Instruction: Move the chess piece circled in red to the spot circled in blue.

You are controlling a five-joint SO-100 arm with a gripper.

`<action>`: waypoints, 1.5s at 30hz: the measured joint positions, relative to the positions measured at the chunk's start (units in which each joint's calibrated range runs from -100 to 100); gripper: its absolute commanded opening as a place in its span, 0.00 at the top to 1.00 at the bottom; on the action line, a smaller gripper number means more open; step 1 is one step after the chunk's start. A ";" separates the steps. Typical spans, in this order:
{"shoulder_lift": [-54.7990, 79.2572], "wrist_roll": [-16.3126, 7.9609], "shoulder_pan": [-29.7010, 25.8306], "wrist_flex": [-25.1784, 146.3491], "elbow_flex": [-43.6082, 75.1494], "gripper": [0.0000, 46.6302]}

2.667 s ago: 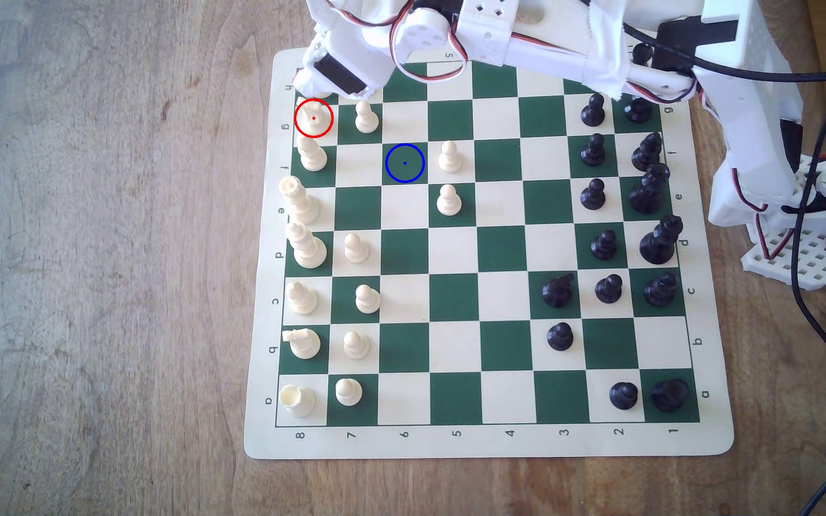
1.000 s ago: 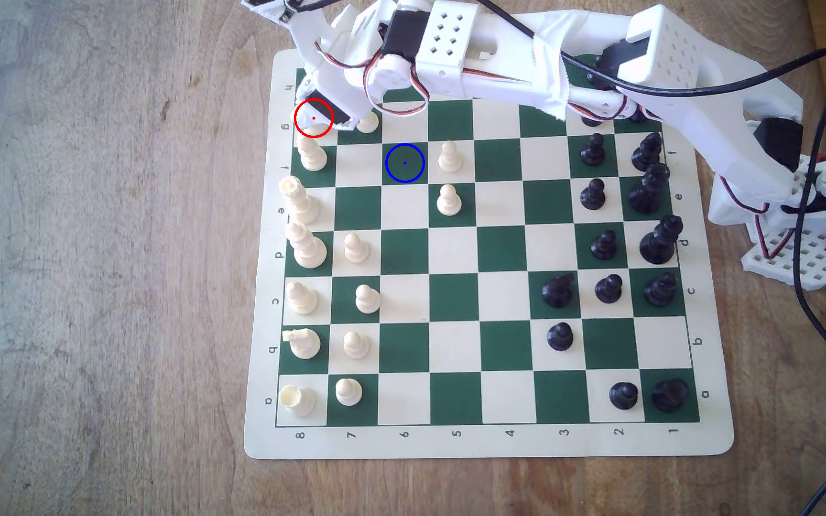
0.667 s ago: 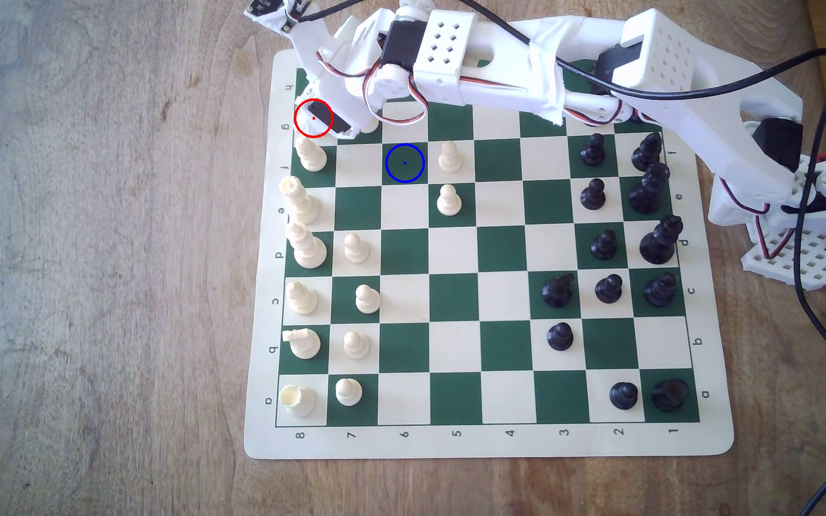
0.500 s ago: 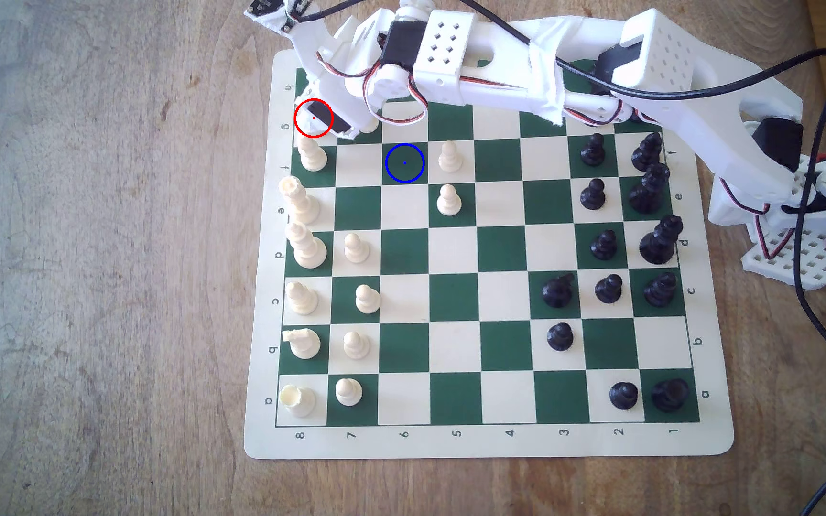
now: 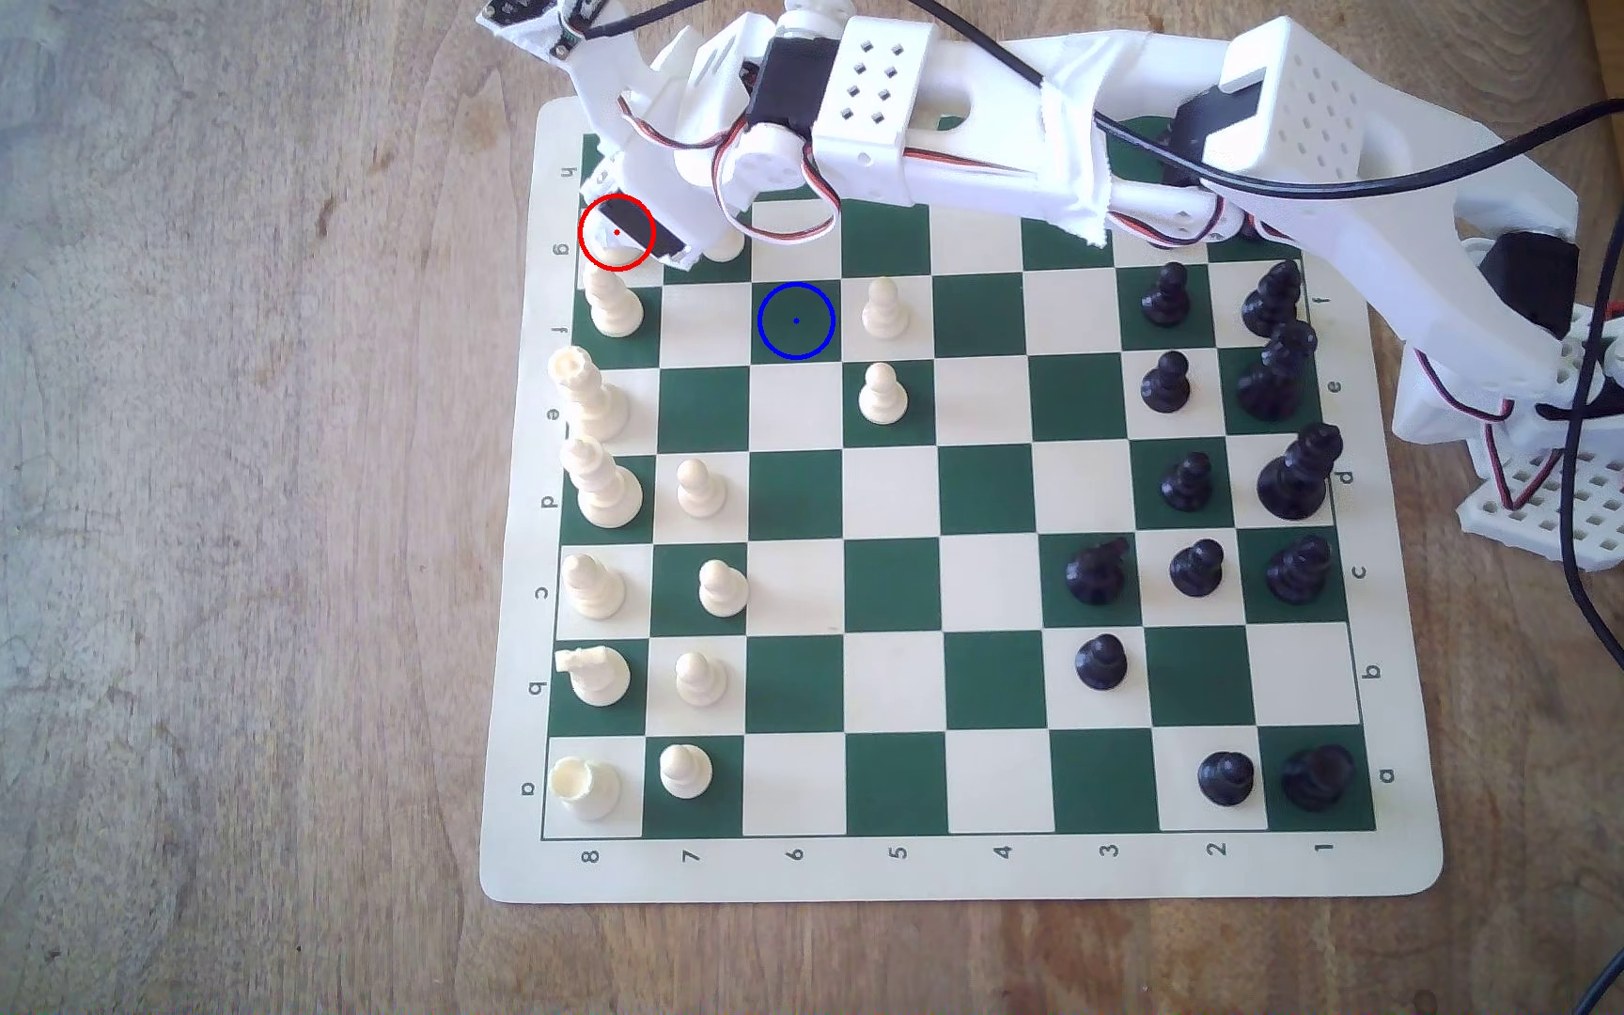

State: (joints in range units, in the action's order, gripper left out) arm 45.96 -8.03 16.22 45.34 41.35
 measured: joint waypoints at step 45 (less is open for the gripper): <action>-61.42 -1.22 -3.47 -6.14 -69.59 0.99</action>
State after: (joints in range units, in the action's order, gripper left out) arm -15.46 -9.26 12.76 39.20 -28.24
